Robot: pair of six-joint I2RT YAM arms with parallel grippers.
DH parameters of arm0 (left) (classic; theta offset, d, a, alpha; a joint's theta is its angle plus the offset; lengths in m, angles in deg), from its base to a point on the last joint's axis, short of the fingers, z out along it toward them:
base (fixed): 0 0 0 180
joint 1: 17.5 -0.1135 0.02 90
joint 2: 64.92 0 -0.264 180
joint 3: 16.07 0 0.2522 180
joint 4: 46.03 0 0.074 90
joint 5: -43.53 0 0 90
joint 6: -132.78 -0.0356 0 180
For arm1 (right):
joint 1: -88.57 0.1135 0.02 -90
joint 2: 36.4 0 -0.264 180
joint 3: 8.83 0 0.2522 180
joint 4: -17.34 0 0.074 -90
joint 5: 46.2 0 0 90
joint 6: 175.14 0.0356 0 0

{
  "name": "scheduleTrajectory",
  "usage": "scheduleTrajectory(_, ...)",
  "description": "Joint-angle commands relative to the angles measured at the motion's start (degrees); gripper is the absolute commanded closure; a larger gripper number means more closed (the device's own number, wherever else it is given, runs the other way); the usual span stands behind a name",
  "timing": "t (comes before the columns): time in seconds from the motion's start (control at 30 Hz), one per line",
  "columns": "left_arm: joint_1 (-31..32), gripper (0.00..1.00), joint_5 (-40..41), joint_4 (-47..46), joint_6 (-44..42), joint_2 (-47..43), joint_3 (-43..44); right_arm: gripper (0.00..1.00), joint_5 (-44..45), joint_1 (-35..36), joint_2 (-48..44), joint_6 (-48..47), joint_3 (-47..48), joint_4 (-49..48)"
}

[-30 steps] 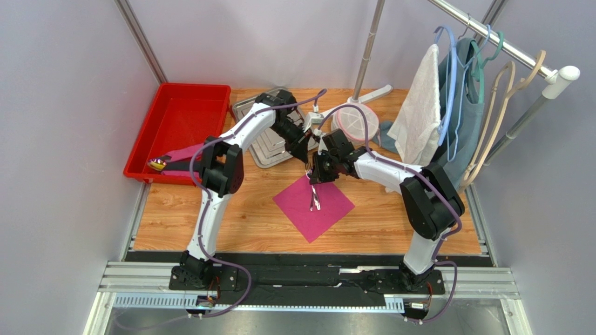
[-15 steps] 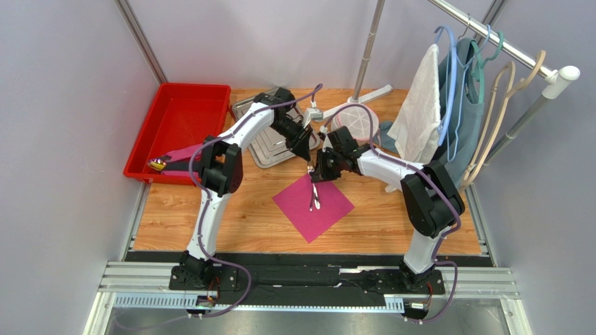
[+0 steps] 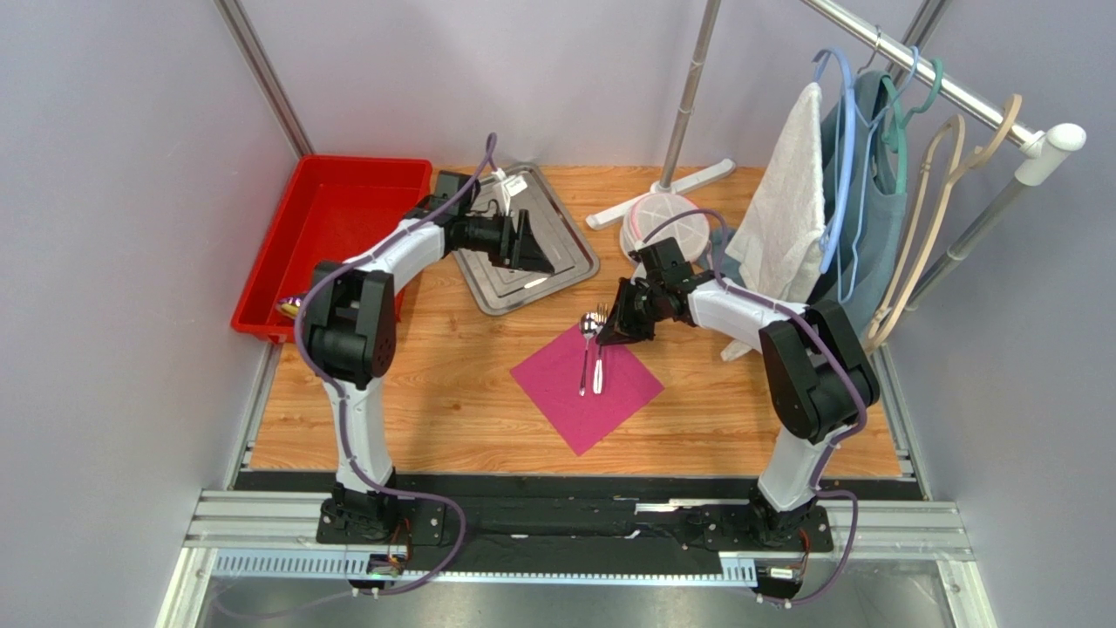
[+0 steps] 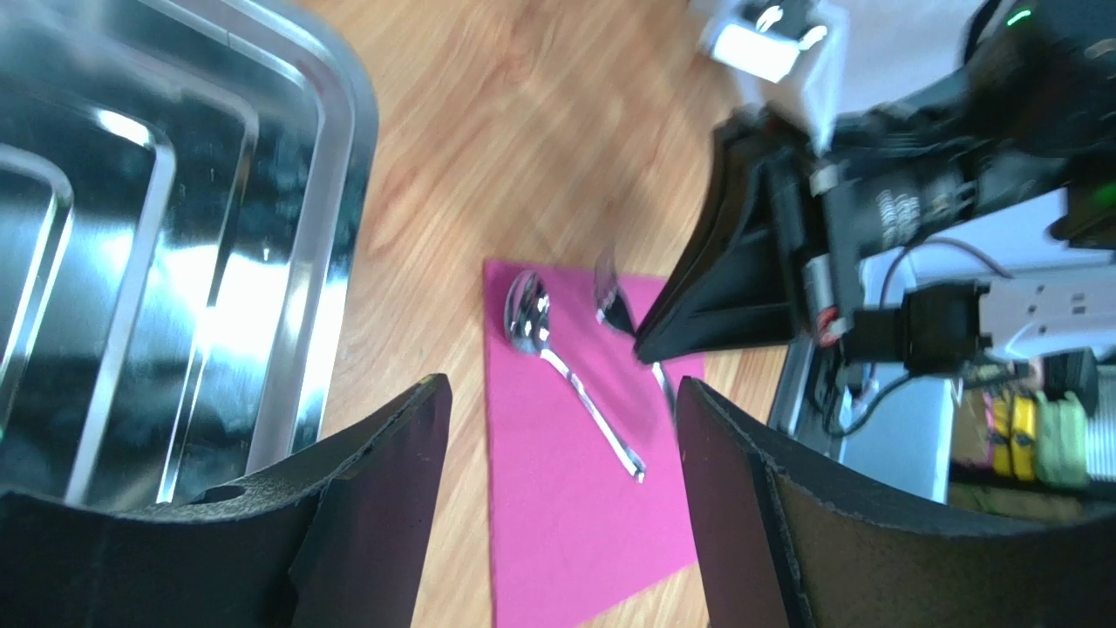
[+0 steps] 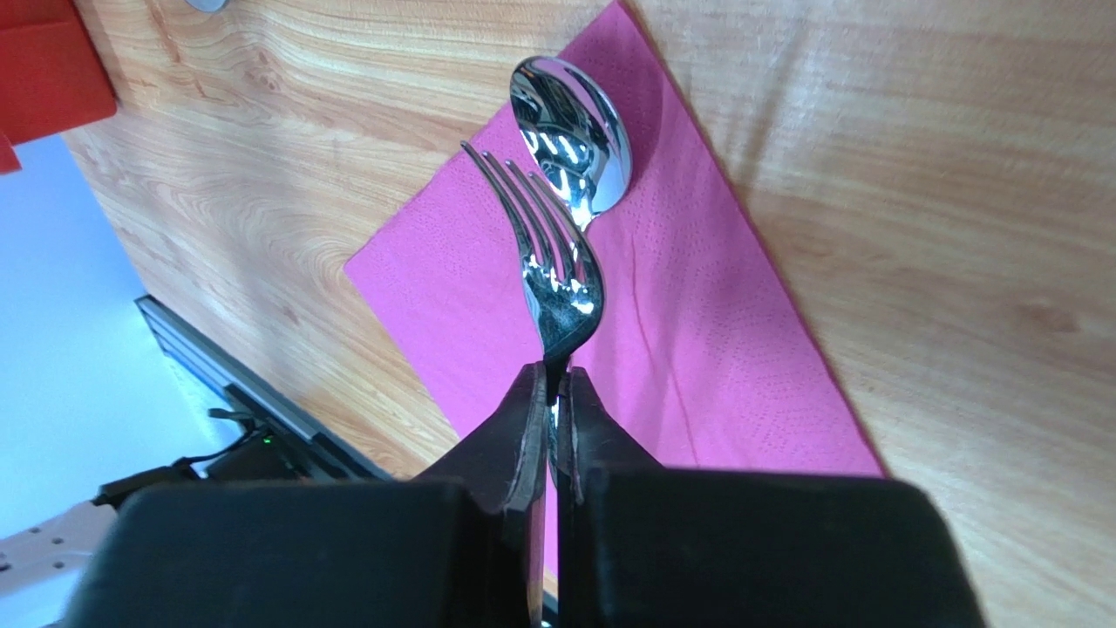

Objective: Place the utensils on the paper napkin and roll it up

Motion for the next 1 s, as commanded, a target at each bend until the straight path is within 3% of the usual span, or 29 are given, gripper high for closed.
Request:
scheduleTrajectory(0.0, 0.7, 0.27, 0.4, -18.4, 11.7, -7.6, -5.9, 1.0, -1.5, -0.1, 1.3, 4.9, -0.1, -1.4)
scheduleTrajectory(0.43, 0.7, 0.25, -0.3, -30.3, 18.5, -11.9, -14.0, 1.0, -1.1, -0.2, 4.3, 7.3, -0.1, -2.7)
scheduleTrajectory(0.97, 0.7, 0.25, -0.6, -32.3, 20.4, -11.0, -15.2, 1.0, -3.3, -0.2, 6.0, 9.8, 0.1, -4.0)
